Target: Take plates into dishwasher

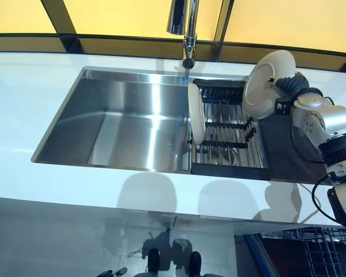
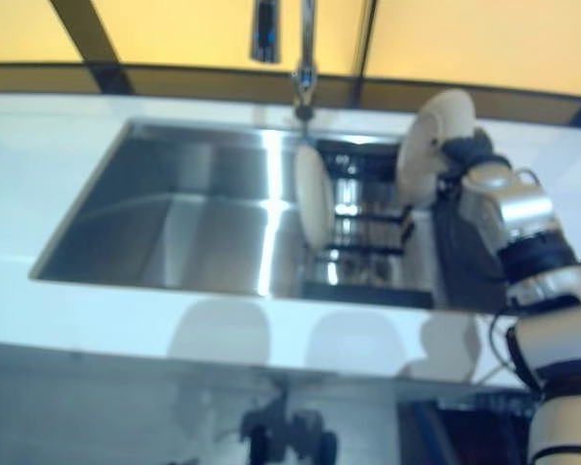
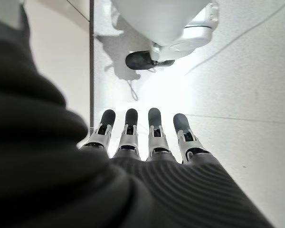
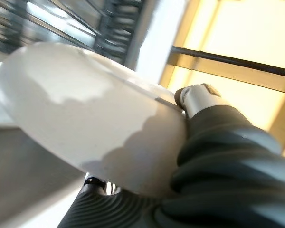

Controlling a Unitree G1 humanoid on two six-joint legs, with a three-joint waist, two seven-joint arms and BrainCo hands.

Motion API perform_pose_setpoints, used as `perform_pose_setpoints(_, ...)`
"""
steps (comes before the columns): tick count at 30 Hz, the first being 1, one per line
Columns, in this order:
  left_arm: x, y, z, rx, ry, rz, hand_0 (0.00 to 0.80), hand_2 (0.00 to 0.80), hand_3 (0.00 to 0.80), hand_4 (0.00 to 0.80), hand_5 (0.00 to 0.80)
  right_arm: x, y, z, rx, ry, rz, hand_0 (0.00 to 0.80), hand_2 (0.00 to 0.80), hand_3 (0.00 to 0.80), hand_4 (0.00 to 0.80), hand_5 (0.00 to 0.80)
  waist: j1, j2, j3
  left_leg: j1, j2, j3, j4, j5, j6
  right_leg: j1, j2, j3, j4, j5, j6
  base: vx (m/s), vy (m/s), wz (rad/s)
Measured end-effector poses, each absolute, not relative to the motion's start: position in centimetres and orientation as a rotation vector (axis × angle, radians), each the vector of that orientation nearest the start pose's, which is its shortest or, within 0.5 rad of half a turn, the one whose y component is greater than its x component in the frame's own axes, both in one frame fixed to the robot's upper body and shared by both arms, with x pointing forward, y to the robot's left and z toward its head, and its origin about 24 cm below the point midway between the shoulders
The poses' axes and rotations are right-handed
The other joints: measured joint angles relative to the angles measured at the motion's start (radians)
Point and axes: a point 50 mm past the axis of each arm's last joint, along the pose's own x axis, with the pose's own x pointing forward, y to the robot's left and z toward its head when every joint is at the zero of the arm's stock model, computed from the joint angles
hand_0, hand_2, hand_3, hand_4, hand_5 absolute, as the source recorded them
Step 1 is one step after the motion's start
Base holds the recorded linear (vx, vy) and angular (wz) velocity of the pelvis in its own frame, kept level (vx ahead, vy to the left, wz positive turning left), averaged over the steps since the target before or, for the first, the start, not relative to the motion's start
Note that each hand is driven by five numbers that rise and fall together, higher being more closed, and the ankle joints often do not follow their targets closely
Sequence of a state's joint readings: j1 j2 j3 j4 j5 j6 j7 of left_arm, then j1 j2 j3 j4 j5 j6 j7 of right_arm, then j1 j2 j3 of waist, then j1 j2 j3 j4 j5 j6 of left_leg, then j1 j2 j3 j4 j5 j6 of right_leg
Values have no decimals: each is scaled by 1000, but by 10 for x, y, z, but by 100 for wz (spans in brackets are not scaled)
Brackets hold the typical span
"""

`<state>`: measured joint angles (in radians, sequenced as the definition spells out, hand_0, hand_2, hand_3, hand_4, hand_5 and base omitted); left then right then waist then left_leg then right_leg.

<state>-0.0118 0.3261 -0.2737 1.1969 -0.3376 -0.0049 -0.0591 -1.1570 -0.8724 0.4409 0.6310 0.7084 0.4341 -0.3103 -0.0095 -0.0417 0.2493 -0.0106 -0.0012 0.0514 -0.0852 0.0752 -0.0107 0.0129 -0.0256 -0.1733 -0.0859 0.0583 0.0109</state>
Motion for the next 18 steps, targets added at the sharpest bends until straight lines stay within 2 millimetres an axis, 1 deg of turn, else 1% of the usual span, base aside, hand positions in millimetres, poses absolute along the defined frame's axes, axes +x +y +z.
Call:
perform_pose_setpoints(3, 98, 251, -154, 124, 1190, 104, 0, 0, 0, 0, 0, 379, -280, 285, -293, -44, -396, 800, 800, 800, 800, 800, -2, -28, -26, 12, 2, 10, 0, -2, -1, 8, 1, 11, 0, 0, 0, -2, 52, -9)
perform_pose_setpoints(6, 94, 251, -155, 126, 1203, 103, 0, 0, 0, 0, 0, 376, -285, 291, -298, -64, -411, 800, 800, 800, 800, 800, -4, -47, -65, 30, 5, 35, -1, -7, -2, 18, 3, 29, 0, 1, -1, -12, 50, -18)
perform_pose_setpoints(9, 93, 250, -155, 124, 1207, 101, 0, 0, 0, 0, 0, 372, -290, 303, -307, -92, -432, 800, 800, 800, 800, 800, -4, -50, -111, 38, 7, 54, -1, -11, -3, 18, 5, 50, 0, 3, -1, -27, 41, -18)
perform_pose_setpoints(12, 93, 250, -155, 122, 1216, 99, 0, 0, 0, 0, 0, 365, -304, 314, -336, -111, -478, 800, 800, 800, 800, 800, -9, -51, -150, 42, 7, 64, -1, -13, -2, 18, 6, 61, 0, 5, 0, -27, 33, -12)
perform_pose_setpoints(14, 91, 250, -156, 122, 1224, 97, 0, 0, 0, 0, 0, 361, -310, 319, -359, -120, -500, 800, 800, 800, 800, 800, -13, -51, -164, 52, 9, 81, -2, -15, -2, 19, 7, 77, 0, 7, 2, -25, 21, -21)
perform_pose_setpoints(18, 86, 250, -157, 122, 1241, 97, 0, 0, 0, 0, 0, 352, -323, 328, -415, -121, -522, 800, 800, 800, 800, 800, -56, -52, -189, 53, 10, 102, -5, -17, -1, 12, 7, 100, -2, 9, 6, -17, 11, -17)
